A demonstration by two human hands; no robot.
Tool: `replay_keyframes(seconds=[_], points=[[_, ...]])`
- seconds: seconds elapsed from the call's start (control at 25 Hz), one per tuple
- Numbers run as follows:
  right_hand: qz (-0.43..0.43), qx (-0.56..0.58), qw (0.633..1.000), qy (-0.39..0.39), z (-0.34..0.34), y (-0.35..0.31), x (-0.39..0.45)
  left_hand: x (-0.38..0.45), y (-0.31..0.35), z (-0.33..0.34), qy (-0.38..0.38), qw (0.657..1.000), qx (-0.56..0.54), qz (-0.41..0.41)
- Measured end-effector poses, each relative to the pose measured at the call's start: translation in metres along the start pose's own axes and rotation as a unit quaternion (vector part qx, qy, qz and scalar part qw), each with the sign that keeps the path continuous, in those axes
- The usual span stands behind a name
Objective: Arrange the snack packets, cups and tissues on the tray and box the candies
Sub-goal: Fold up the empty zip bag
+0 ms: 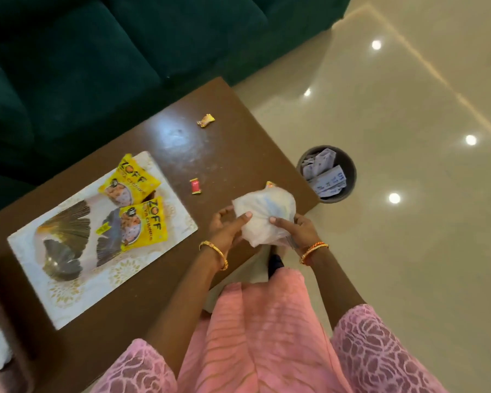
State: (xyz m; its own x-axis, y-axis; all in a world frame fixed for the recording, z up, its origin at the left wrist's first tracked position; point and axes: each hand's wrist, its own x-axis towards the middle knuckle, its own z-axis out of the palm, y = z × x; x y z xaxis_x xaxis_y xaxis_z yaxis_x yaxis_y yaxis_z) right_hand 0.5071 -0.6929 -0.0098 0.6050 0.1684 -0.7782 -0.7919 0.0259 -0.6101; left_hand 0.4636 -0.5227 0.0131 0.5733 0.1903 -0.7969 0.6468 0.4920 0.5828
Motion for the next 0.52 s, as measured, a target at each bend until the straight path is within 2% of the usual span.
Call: replay_keyframes(seconds=[0.12, 0.2, 0.36, 0.52], points=[[-0.004, 0.074, 0.991, 0.113, -0.073, -0.041, 0.044, 0.042, -0.010, 0.109, -0.051, 0.992, 0.087, -0.076], [0.006, 0.088, 0.979, 0.184, -0.115, -0.063, 0.076, 0.077, -0.020, 0.172, -0.059, 0.986, 0.125, -0.091], [0.048, 0.136, 0.955, 0.260, -0.191, -0.086, 0.161, 0.173, -0.037, 0.265, -0.031, 0.979, 0.172, -0.105], [0.086, 0.133, 0.935, 0.318, -0.237, -0.067, 0.263, 0.277, -0.069, 0.313, 0.032, 0.962, 0.222, -0.154]])
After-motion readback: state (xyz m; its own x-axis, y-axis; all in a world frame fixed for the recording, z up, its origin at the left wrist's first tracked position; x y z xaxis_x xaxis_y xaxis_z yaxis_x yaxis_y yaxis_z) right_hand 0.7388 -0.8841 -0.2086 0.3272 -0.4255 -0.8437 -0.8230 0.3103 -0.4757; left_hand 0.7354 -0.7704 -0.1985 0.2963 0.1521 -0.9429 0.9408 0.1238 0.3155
